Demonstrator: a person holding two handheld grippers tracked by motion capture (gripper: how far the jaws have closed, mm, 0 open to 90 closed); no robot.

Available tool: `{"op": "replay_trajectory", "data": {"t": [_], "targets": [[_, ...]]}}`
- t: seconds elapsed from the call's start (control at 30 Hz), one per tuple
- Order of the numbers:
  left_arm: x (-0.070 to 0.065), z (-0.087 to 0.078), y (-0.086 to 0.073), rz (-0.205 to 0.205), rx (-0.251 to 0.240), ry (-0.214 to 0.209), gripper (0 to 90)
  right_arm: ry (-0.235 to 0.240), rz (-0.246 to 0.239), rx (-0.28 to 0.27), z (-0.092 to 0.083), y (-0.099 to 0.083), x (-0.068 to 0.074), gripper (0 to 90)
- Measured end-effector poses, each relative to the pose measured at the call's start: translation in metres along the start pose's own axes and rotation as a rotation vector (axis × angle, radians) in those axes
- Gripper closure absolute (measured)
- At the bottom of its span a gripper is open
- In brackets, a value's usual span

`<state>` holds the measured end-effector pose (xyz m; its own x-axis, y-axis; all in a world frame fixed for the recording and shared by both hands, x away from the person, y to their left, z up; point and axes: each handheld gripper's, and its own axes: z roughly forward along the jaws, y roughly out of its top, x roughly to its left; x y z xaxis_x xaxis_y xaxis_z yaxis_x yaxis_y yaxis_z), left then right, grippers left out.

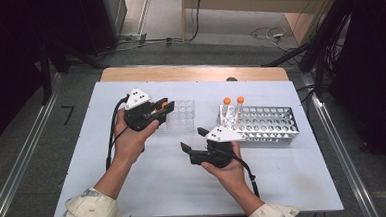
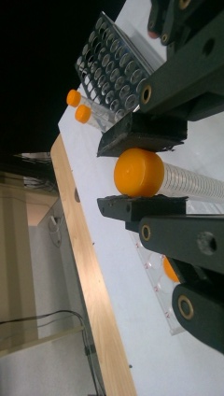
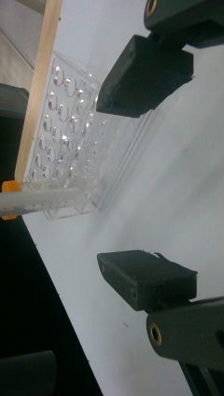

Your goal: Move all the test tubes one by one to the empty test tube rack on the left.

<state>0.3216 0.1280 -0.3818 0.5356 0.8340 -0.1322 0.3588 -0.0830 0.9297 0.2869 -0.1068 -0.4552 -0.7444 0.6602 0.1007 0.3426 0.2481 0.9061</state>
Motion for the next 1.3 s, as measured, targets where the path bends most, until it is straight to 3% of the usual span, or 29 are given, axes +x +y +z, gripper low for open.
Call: {"op": "replay_trajectory", "data": {"t": [0.3, 0.5, 0.93, 1.3], "targets": [[0.006, 0.011, 0.014, -0.001, -0.009, 0.017, 70.9, -0.001, -0.002, -0.003, 0.0, 0.0, 0.0, 22.4], [0.012, 0.019, 0.015, -0.005, -0.007, 0.048, 70.9, -0.001, 0.001, -0.001, -0.001, 0.0, 0.0, 22.7], [0.02, 0.031, 0.009, -0.006, 0.0, 0.089, 70.9, 0.0, 0.002, 0.0, -0.002, -0.001, -0.001, 23.3], [0.021, 0.038, -0.011, -0.016, 0.029, 0.098, 70.8, -0.004, 0.004, 0.006, -0.003, -0.002, -0.003, 23.9]]}}
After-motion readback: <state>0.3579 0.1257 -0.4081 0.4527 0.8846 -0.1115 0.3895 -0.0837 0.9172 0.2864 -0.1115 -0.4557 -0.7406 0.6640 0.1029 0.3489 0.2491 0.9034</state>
